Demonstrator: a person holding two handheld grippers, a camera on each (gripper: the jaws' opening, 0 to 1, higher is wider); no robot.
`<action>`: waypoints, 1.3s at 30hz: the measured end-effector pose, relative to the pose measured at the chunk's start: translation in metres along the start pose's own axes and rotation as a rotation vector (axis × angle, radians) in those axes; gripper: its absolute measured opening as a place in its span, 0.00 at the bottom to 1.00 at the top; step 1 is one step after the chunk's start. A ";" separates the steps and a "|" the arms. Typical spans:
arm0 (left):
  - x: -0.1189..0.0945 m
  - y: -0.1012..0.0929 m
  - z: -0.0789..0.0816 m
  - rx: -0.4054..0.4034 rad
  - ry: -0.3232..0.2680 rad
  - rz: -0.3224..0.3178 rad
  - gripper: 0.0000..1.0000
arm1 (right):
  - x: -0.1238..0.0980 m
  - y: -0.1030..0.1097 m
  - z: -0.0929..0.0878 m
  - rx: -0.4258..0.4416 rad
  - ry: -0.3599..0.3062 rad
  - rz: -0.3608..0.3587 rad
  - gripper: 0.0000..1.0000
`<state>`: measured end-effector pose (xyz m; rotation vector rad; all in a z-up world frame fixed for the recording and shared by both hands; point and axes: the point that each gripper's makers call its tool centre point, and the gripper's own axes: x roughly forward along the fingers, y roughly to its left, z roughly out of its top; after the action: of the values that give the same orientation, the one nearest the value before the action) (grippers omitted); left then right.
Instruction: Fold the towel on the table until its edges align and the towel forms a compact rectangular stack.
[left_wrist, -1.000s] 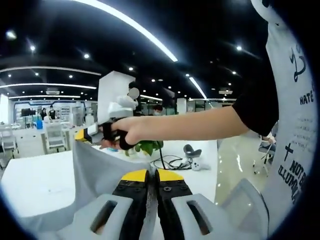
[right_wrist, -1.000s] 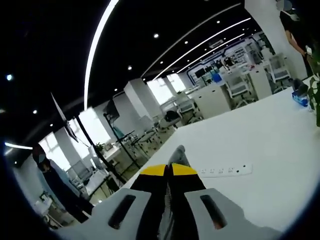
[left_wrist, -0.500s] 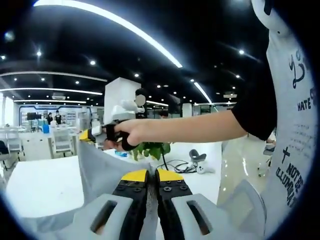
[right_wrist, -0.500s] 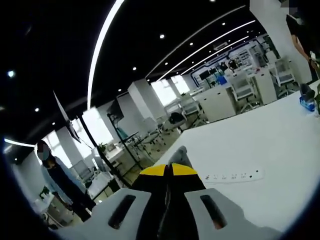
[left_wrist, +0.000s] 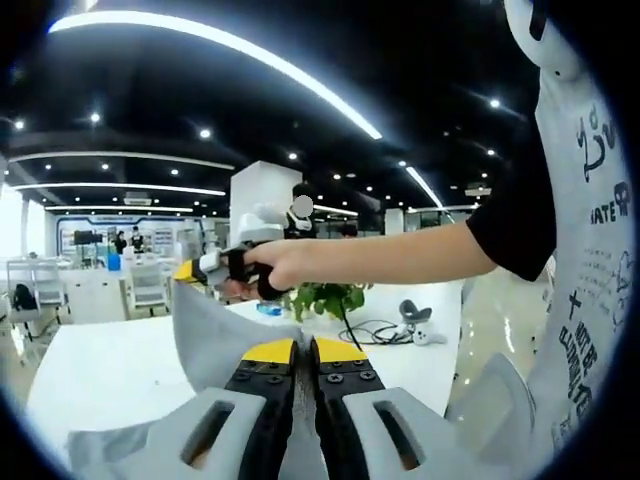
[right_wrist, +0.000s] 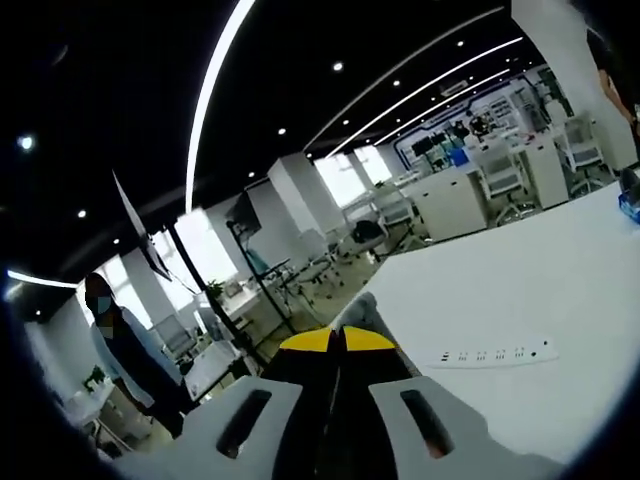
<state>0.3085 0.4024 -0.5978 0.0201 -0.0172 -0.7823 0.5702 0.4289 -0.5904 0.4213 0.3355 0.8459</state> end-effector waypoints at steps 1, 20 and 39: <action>-0.001 0.001 0.000 -0.003 0.001 0.003 0.05 | 0.002 0.002 -0.001 -0.002 0.002 0.003 0.00; -0.043 0.037 -0.011 -0.024 0.025 0.118 0.05 | 0.039 0.028 -0.017 0.004 0.040 0.055 0.00; -0.081 0.064 -0.037 -0.064 0.076 0.212 0.05 | 0.067 0.045 -0.050 0.017 0.101 0.082 0.00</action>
<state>0.2969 0.5055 -0.6339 -0.0125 0.0770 -0.5689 0.5606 0.5182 -0.6197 0.4107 0.4212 0.9474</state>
